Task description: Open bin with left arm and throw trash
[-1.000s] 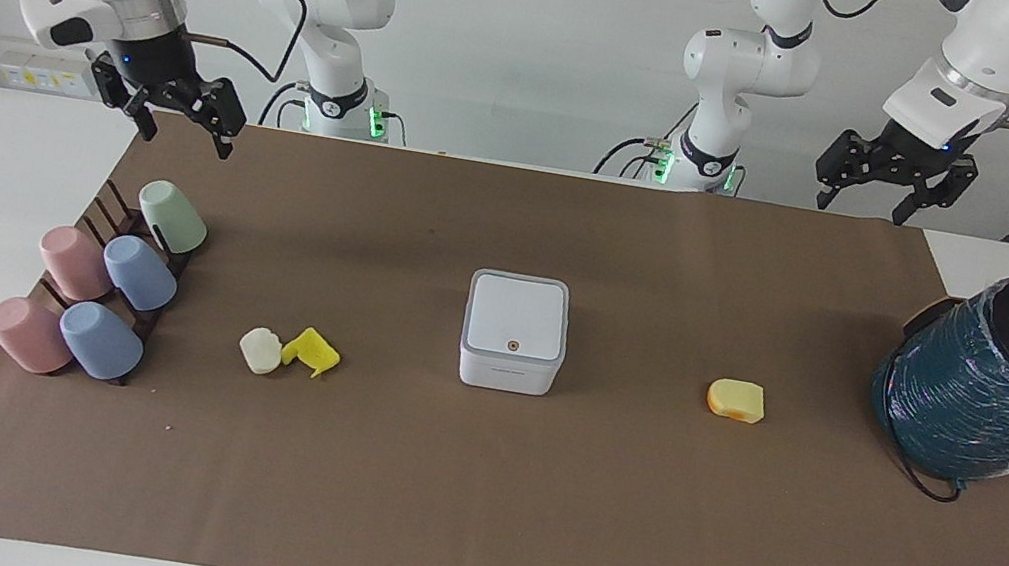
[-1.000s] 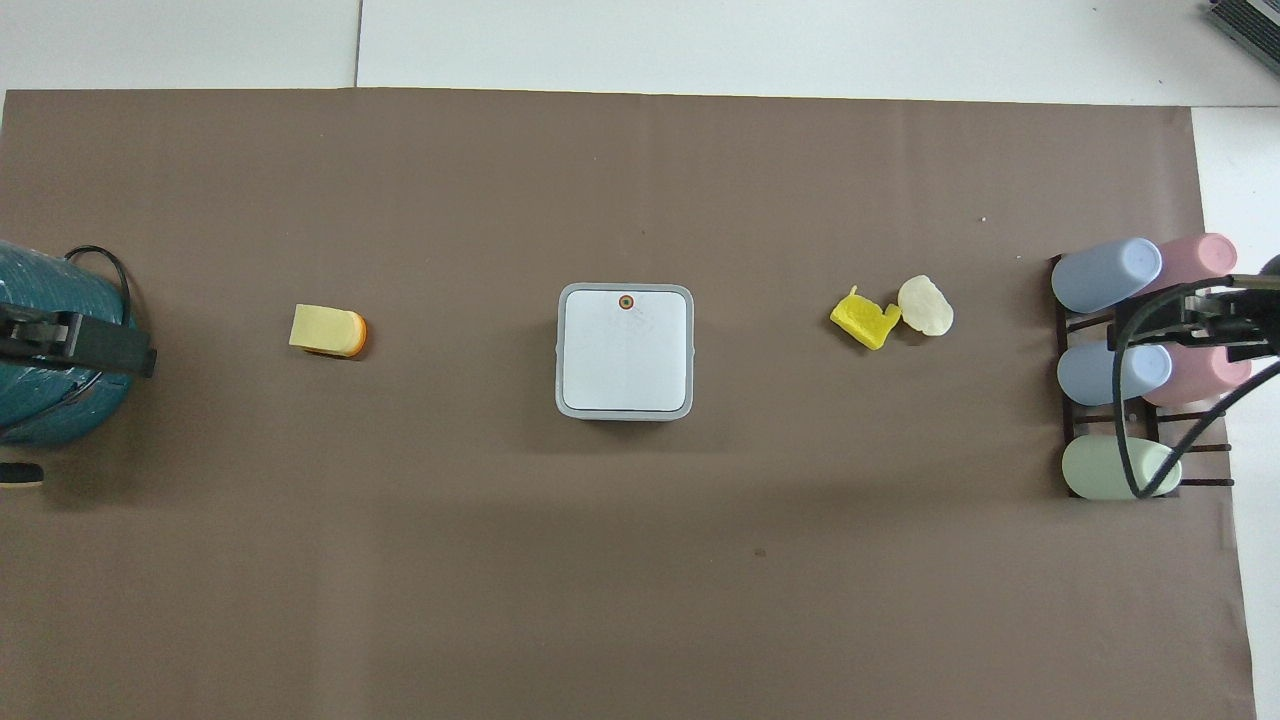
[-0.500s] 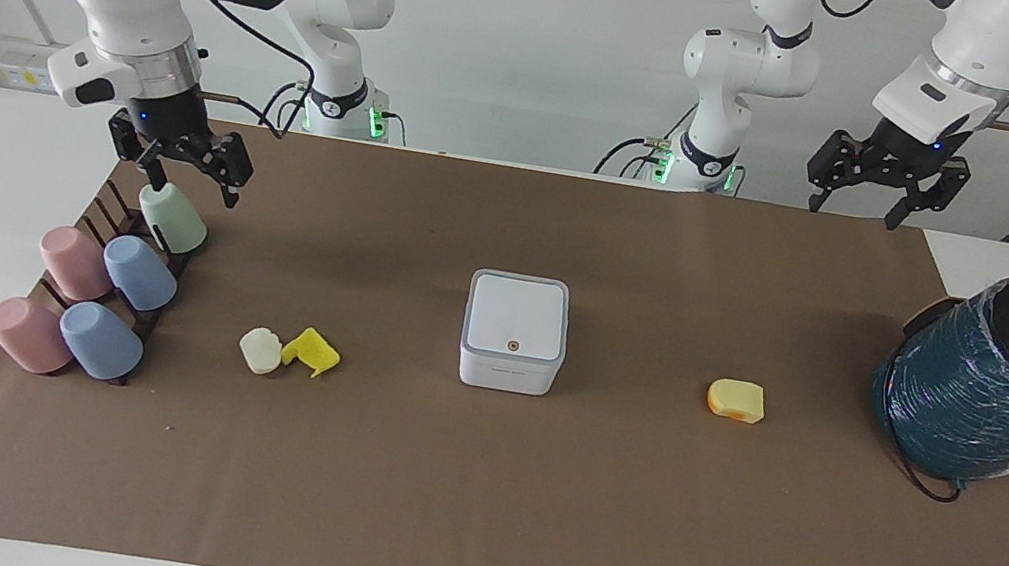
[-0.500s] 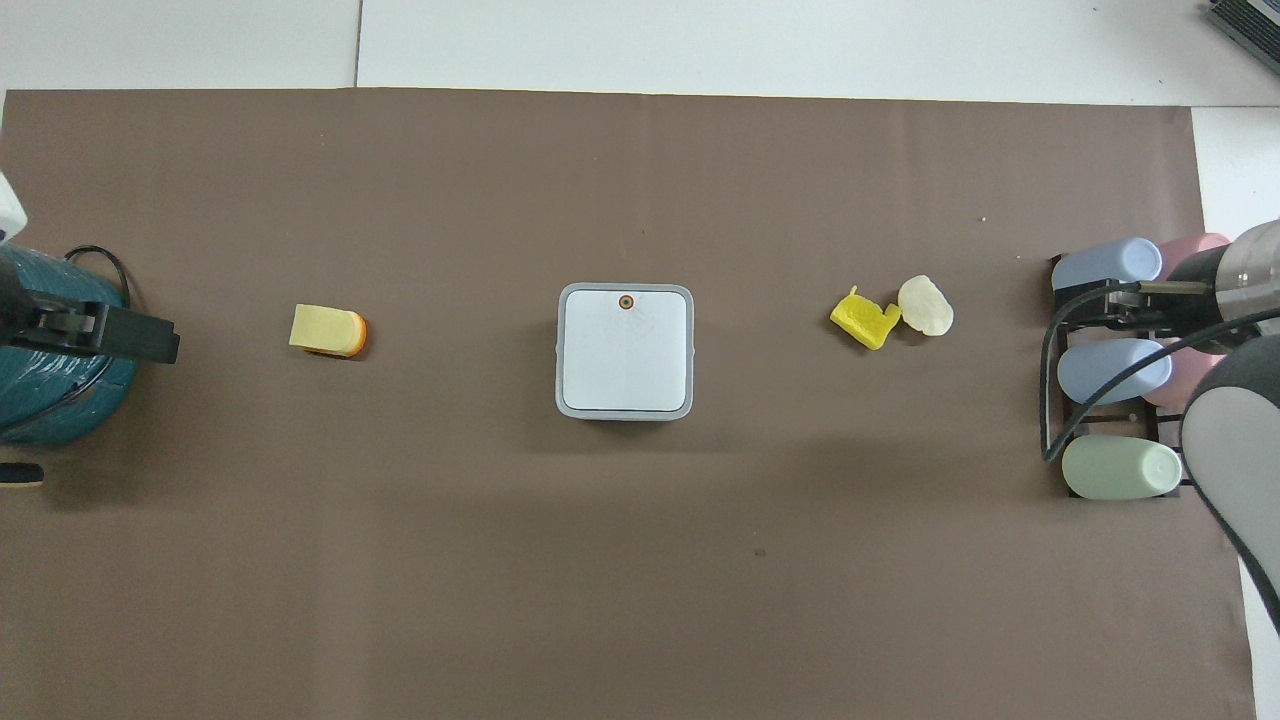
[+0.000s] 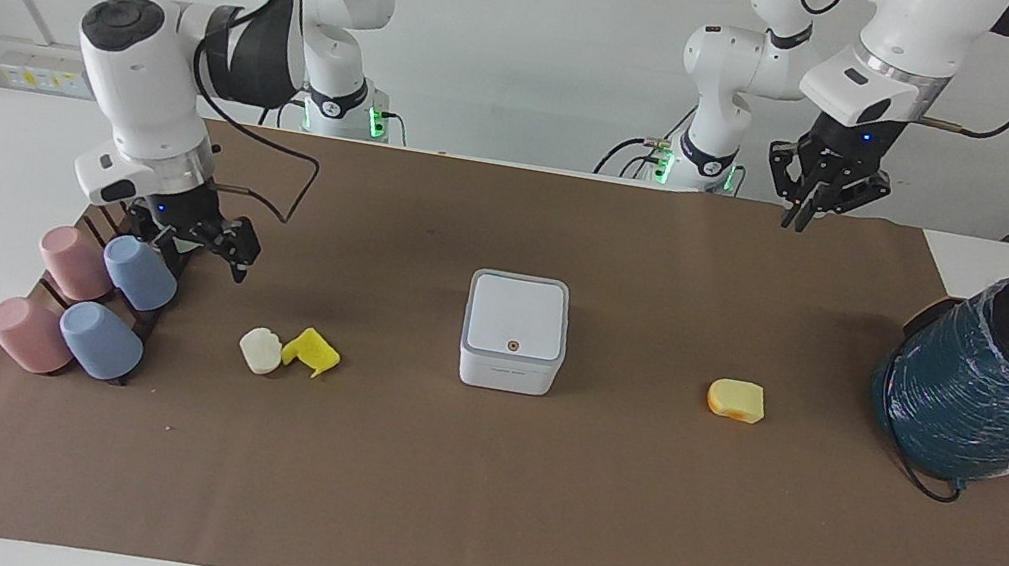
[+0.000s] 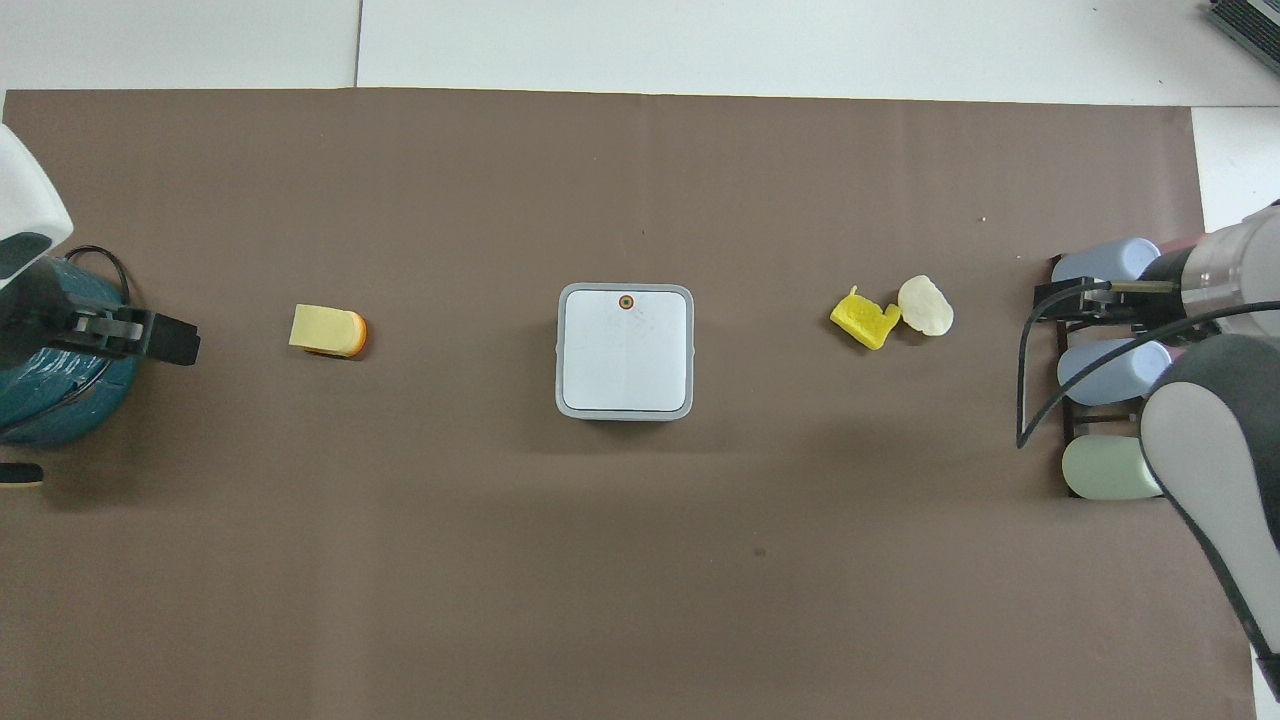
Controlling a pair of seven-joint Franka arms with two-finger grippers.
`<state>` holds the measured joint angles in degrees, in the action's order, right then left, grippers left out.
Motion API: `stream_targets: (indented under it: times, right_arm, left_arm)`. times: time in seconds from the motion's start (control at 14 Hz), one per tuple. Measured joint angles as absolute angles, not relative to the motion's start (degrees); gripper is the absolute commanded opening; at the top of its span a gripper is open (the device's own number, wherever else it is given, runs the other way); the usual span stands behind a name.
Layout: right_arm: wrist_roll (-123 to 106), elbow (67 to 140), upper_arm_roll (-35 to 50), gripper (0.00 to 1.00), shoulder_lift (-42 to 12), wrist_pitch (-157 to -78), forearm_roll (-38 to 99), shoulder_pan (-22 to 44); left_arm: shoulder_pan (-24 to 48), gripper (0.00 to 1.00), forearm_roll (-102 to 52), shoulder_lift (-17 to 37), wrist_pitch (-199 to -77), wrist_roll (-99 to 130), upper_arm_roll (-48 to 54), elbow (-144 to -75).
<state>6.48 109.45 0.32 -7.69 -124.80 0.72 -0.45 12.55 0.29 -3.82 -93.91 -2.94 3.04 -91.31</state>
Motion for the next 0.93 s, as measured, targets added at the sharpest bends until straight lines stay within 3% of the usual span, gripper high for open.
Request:
stream_targets:
  times: [0.36, 0.79, 0.93]
  right_arm:
    - [3.47, 109.48, 0.55, 1.0, -16.5, -135.24, 5.08, 0.66]
    - [-0.67, 110.15, 0.46, 1.0, -19.51, -138.69, 5.28, 0.54]
    - [-1.01, 110.42, 0.46, 0.95, -20.7, -140.44, 5.28, 0.57]
  left_arm:
    - [18.72, 0.0, -1.81, -2.76, -105.3, -2.29, 3.29, -96.6]
    - [25.48, 0.0, -5.2, 7.48, -120.53, 3.9, 3.28, -97.89]
    - [27.21, 0.0, -5.23, 10.75, -124.95, 6.55, 3.29, -97.85]
